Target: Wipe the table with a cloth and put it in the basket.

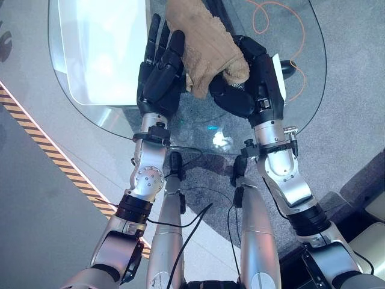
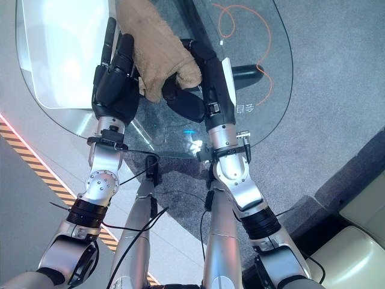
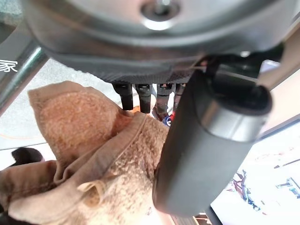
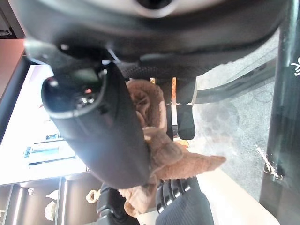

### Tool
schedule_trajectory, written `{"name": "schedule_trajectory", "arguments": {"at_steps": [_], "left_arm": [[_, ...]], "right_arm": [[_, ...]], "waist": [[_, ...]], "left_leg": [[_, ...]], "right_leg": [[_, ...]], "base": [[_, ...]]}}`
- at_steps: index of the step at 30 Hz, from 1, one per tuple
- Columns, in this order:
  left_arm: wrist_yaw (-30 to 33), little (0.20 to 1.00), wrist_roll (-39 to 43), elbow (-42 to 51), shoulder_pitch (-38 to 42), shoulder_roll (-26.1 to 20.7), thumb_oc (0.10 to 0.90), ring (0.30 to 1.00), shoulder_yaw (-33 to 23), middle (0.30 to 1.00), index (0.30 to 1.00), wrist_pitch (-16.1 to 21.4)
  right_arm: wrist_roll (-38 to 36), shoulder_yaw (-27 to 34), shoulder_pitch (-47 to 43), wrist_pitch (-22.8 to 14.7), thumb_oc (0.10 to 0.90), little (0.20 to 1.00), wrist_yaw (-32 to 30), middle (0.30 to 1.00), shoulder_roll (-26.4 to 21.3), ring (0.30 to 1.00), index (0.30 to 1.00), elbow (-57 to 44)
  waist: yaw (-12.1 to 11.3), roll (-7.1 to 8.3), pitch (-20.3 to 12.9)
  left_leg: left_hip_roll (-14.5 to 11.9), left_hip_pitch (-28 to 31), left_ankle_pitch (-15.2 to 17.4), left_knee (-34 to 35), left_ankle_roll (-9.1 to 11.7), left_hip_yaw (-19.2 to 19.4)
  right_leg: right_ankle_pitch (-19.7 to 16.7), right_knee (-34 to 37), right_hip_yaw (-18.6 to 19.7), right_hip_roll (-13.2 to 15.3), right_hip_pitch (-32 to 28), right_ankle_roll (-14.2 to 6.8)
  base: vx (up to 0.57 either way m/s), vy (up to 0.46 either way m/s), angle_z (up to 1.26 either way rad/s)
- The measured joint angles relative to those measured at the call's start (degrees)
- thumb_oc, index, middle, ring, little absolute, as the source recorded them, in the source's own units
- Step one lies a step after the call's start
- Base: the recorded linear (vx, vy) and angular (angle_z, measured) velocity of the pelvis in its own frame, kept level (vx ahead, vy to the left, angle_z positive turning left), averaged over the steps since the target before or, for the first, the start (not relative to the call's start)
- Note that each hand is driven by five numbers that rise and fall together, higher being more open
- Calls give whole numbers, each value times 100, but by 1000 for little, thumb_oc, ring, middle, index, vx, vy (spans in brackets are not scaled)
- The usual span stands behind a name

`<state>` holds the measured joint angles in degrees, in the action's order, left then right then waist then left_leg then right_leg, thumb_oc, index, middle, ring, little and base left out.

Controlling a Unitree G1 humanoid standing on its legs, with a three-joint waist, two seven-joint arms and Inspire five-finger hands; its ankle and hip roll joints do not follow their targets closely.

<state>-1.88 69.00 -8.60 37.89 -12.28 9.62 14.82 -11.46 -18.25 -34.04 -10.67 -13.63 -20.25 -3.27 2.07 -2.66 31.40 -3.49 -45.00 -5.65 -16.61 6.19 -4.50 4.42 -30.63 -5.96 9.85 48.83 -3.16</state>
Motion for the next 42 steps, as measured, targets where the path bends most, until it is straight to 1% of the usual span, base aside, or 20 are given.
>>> {"name": "schedule_trajectory", "arguments": {"at_steps": [9,11,19,20,21,25,28,33,42], "left_arm": [[-143,900,1,0,2,-7,800,900,37,900,900,-123],[-164,900,3,0,2,-13,800,900,20,900,900,-199],[-299,900,2,0,3,-48,800,900,22,900,900,-284],[-303,527,2,0,3,-59,427,580,23,580,580,-295],[-309,205,2,0,4,-62,105,305,23,305,305,-301],[-313,200,2,-18,4,-79,100,300,13,300,300,-307],[-313,200,2,-146,40,-90,100,300,-129,300,300,-290],[-313,200,-55,-230,97,-176,100,300,-134,300,300,-304],[-313,200,-55,-255,104,-208,100,300,-151,300,300,-404]], "right_arm": [[0,-4,-107,381,100,200,148,300,-25,300,300,32],[0,-3,-116,390,100,200,157,300,-27,300,300,33],[1,-3,-117,416,100,200,171,300,-40,300,300,38],[1,-3,-117,421,100,200,175,300,-54,300,300,38],[1,-3,-117,423,100,200,178,300,-66,300,300,38],[2,-4,-119,423,100,200,211,300,-80,300,300,38],[5,-39,-120,423,100,200,248,300,-91,300,300,37],[6,-230,-126,423,100,200,351,300,-126,300,300,37],[6,-229,-126,423,100,200,402,300,-163,300,300,37]], "waist": [[0,0,0],[0,0,0],[6,0,0],[6,0,0],[7,0,0],[15,0,0],[50,0,0],[84,0,0],[103,0,0]], "left_leg": [[0,0,-1,26,0,3],[-1,0,-1,34,0,3],[0,-7,-1,43,0,6],[0,-7,-1,43,0,6],[0,-7,-1,43,0,6],[0,-7,-1,42,0,6],[0,-7,-1,41,0,6],[0,-8,-1,43,0,6],[0,-16,-1,53,0,8]], "right_leg": [[3,1,1,2,12,-4],[3,1,1,2,15,-4],[6,2,4,3,26,-7],[5,2,4,3,26,-7],[5,1,4,3,26,-7],[5,1,4,3,26,-7],[5,0,4,2,26,-7],[6,0,5,3,29,-8],[12,4,5,2,39,-15]], "base": [[0,0,0],[0,0,0],[0,0,0],[0,0,0],[0,0,0],[0,0,0],[0,0,0],[0,0,0],[0,0,0]]}}
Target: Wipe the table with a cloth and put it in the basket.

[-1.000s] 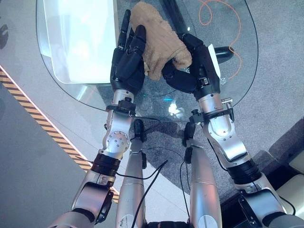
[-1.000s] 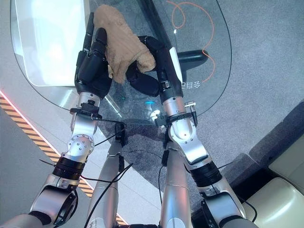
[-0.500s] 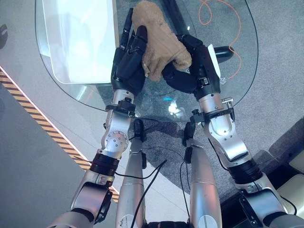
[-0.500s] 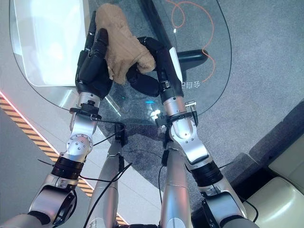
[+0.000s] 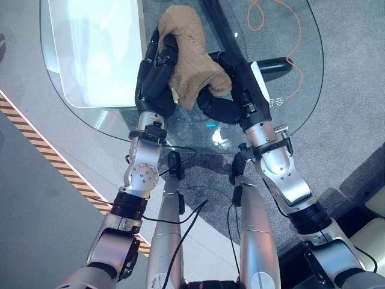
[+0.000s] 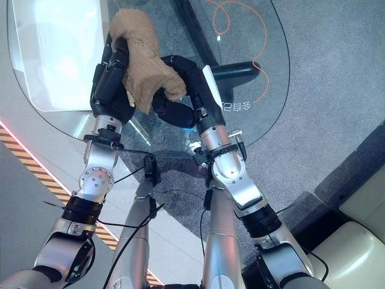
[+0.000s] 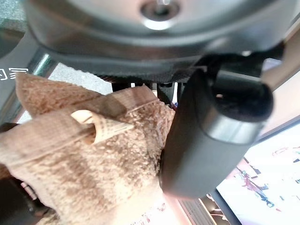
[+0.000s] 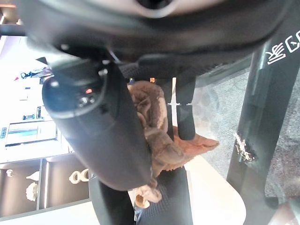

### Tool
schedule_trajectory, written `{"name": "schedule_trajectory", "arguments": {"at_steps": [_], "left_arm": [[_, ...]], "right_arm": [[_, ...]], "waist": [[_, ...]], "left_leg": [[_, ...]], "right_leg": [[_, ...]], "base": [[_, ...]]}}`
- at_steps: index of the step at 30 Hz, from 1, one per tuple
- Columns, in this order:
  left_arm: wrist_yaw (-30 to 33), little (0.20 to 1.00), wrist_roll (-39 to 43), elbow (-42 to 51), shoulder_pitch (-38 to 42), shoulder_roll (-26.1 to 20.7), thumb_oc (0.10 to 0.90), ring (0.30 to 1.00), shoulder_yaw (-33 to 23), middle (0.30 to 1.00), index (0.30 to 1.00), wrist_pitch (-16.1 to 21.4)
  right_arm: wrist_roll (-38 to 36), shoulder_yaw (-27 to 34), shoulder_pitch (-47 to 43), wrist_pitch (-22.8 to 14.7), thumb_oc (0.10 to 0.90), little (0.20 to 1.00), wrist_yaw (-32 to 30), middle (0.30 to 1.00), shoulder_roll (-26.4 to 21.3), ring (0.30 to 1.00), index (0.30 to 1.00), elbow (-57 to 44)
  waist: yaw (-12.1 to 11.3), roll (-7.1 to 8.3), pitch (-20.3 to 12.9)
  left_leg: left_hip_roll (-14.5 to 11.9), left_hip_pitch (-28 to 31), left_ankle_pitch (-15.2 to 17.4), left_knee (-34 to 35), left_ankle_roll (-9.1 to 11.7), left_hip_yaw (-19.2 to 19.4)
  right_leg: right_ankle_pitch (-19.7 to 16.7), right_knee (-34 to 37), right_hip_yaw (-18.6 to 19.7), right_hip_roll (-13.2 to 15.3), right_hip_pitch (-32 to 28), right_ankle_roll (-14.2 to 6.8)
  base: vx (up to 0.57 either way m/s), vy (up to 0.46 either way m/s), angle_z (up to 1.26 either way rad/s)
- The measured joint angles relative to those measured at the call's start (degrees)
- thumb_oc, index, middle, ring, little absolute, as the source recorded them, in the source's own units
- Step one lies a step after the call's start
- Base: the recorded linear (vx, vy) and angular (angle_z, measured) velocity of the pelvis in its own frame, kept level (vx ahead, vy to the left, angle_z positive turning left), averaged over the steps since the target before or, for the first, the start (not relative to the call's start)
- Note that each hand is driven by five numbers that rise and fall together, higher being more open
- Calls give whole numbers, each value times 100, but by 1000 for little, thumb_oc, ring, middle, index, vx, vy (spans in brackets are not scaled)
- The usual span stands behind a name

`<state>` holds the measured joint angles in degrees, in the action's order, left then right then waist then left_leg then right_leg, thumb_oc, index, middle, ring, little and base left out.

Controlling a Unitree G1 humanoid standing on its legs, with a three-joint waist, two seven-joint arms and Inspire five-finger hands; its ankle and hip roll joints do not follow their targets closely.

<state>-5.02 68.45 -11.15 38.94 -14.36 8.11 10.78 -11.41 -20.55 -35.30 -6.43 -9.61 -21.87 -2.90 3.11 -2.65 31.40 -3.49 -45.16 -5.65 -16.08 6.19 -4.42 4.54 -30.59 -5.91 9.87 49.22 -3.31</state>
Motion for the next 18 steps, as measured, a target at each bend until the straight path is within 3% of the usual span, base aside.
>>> {"name": "schedule_trajectory", "arguments": {"at_steps": [9,10,11,12,18], "left_arm": [[0,200,0,-3,4,-27,100,300,-1,300,300,-37],[0,200,0,-3,4,-26,100,300,-1,300,300,-35],[0,200,0,-3,4,-26,100,300,-1,300,300,-34],[0,200,0,-3,4,-26,100,300,-1,300,300,-33],[0,200,0,-7,3,-19,100,300,-7,300,300,100]], "right_arm": [[-1,1,0,0,100,200,36,300,-34,300,300,0],[-1,1,-1,0,309,409,36,479,-34,479,479,0],[-1,1,-1,0,377,477,36,538,-34,538,538,0],[-1,1,-1,0,800,900,36,900,-34,900,900,0],[-2,-21,-12,-6,800,900,89,900,-27,900,900,-1]], "waist": [[1,0,0],[2,0,0],[1,0,0],[0,0,0],[2,0,0]], "left_leg": [[0,-4,0,3,0,3],[0,-5,0,4,0,4],[0,-5,0,4,0,5],[0,-5,0,5,0,5],[0,-6,0,4,0,8]], "right_leg": [[2,0,3,0,9,-2],[2,0,4,0,11,-2],[2,0,5,0,12,-2],[2,1,5,0,12,-2],[2,0,9,0,16,-2]], "base": [[0,0,0],[0,0,0],[0,0,0],[0,0,0],[0,0,0]]}}
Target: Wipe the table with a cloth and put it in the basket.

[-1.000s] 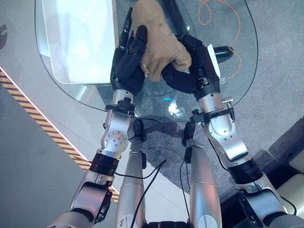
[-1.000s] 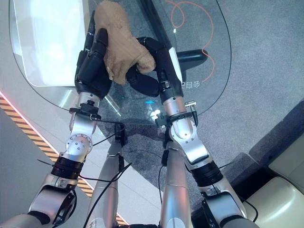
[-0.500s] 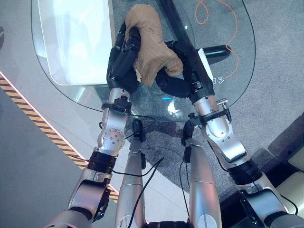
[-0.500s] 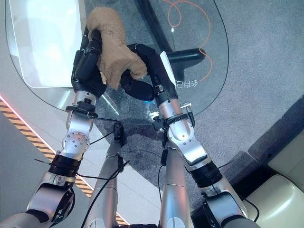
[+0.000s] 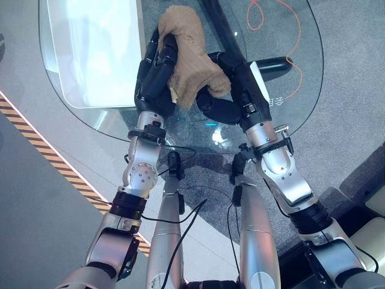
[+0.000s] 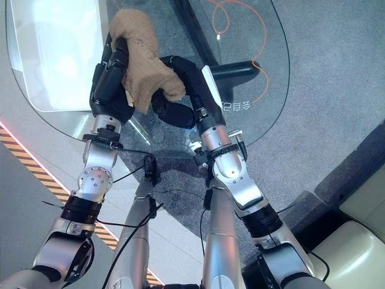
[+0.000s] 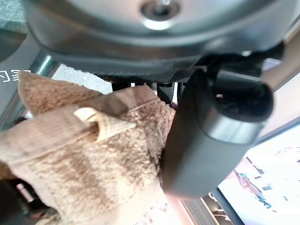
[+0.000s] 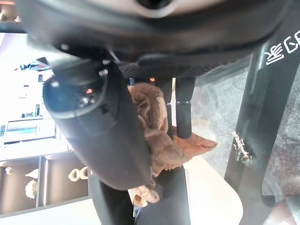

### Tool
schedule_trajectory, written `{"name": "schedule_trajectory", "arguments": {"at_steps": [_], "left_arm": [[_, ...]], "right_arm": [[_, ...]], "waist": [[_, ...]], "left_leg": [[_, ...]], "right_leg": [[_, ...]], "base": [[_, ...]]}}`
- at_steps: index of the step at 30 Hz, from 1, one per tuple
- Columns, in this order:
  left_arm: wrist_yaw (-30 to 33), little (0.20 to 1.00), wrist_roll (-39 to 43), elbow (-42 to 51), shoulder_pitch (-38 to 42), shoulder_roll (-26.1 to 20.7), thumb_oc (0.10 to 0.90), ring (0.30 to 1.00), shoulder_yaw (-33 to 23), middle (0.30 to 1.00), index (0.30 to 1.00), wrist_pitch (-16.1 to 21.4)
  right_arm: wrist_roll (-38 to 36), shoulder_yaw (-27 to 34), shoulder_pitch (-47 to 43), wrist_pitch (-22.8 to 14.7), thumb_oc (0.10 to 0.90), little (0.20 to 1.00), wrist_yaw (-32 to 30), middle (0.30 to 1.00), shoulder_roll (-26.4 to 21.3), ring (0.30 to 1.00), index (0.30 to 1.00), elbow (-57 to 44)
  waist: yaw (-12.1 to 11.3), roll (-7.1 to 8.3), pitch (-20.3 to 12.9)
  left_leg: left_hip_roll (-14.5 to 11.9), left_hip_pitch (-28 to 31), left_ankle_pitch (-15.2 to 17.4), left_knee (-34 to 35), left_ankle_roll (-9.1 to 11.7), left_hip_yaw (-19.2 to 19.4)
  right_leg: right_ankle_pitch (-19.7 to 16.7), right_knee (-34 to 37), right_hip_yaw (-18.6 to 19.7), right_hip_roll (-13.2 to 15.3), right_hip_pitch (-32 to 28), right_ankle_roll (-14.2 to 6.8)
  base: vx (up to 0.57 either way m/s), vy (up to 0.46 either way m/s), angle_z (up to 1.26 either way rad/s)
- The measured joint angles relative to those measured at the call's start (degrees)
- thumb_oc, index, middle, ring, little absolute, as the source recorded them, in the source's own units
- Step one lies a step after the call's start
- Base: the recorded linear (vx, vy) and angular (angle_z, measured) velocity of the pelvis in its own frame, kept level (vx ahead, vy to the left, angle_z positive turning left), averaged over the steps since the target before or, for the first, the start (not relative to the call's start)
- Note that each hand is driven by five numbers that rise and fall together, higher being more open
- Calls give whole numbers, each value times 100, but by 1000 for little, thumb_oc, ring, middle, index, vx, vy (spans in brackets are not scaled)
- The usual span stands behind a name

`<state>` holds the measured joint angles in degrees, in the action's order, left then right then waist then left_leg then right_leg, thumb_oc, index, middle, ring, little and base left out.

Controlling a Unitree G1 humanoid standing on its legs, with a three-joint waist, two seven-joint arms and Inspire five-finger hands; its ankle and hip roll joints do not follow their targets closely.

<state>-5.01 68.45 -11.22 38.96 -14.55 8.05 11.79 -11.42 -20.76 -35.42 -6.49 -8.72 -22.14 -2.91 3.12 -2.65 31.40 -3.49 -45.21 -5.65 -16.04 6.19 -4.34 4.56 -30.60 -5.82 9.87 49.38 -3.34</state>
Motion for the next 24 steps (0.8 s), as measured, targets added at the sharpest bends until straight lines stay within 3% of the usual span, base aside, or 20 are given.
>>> {"name": "schedule_trajectory", "arguments": {"at_steps": [6,16,24], "left_arm": [[2,200,0,0,6,65,100,300,5,300,300,265],[131,200,7,2,8,452,100,300,2,300,300,1219],[468,200,7,5,21,522,100,300,-8,300,300,1611]], "right_arm": [[2,-17,-93,0,800,900,19,900,21,900,900,0],[8,-67,-298,0,800,900,3,900,189,900,900,0],[12,-68,-344,6,800,900,-46,900,189,900,900,2]], "waist": [[-2,0,0],[-12,0,0],[-21,0,0]], "left_leg": [[0,0,0,0,0,1],[0,1,0,-2,0,1],[0,0,0,0,0,1]], "right_leg": [[0,-1,2,0,0,0],[1,-10,1,-1,2,0],[4,-11,1,0,6,-1]], "base": [[0,0,0],[0,-3,0],[0,0,0]]}}
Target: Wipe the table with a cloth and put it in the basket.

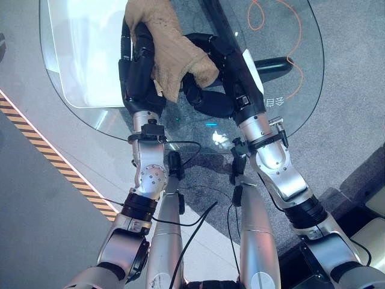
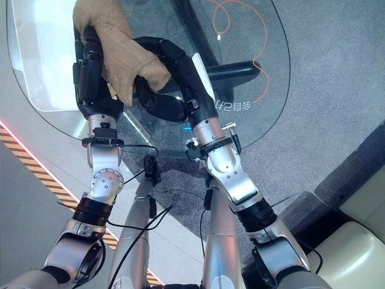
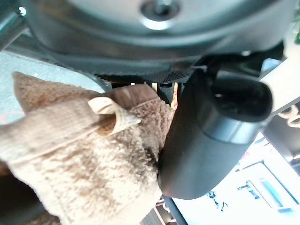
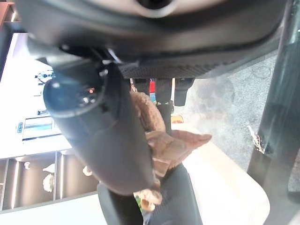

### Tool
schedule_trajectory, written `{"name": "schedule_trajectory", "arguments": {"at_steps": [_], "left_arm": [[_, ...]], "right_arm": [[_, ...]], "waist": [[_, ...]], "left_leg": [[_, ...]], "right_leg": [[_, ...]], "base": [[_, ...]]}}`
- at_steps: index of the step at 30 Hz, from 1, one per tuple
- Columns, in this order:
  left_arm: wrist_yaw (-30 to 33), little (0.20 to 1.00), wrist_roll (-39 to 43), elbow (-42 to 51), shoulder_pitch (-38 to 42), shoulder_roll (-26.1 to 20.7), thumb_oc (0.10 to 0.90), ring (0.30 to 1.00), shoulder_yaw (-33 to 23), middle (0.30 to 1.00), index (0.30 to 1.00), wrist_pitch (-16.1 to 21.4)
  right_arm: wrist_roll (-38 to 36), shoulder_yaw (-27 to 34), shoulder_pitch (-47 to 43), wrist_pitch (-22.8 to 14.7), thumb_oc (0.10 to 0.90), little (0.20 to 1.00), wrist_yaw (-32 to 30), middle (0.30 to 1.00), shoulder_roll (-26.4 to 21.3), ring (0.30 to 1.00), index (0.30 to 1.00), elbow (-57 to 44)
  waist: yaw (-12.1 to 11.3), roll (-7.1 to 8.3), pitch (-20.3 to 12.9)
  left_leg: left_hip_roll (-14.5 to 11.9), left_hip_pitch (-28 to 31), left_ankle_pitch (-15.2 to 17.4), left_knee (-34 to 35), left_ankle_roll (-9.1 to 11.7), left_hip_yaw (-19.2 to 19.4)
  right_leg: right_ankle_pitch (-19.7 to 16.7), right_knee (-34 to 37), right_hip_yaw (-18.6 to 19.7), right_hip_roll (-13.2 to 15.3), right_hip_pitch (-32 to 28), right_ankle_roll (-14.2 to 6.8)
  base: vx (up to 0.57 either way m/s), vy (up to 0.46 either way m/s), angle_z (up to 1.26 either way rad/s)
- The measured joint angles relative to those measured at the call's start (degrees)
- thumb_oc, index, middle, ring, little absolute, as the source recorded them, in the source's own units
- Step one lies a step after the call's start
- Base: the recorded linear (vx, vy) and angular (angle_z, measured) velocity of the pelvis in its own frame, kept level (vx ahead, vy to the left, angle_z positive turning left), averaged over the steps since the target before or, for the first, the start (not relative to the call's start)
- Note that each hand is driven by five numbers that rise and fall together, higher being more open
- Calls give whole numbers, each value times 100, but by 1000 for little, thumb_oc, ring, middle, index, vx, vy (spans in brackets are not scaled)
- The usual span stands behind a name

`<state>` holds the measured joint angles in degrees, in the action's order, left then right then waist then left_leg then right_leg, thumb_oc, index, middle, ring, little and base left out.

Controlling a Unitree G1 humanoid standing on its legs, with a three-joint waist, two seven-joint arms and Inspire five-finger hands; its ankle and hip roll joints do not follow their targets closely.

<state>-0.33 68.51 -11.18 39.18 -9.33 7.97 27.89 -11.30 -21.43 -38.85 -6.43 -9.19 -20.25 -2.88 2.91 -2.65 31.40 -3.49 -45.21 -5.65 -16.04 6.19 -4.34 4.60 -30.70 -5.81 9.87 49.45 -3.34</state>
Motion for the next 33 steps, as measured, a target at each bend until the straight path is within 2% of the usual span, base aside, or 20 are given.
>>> {"name": "schedule_trajectory", "arguments": {"at_steps": [10,22,27,33], "left_arm": [[375,200,-5,3,9,4,100,300,-94,300,300,246],[546,200,-153,2,10,5,100,300,-106,300,300,288],[695,200,-320,2,66,-5,100,300,-193,300,300,309],[980,200,-472,-2,90,-21,100,300,-215,300,300,514]], "right_arm": [[2,27,-162,1,800,900,-58,900,65,900,900,0],[17,28,-162,2,800,900,-94,900,95,900,900,0],[216,64,-162,10,800,900,-237,900,70,900,900,24],[239,120,-165,10,800,900,-617,900,40,900,900,184]], "waist": [[-8,0,0],[-35,0,0],[-35,-1,0],[-31,-1,0]], "left_leg": [[0,0,0,1,0,0],[0,0,0,6,0,0],[0,0,0,5,0,0],[1,0,0,5,0,0]], "right_leg": [[7,-10,0,1,5,1],[15,-16,0,3,10,-1],[15,-19,0,4,10,-1],[15,-21,1,6,10,-1]], "base": [[0,0,0],[0,0,0],[0,0,0],[0,0,0]]}}
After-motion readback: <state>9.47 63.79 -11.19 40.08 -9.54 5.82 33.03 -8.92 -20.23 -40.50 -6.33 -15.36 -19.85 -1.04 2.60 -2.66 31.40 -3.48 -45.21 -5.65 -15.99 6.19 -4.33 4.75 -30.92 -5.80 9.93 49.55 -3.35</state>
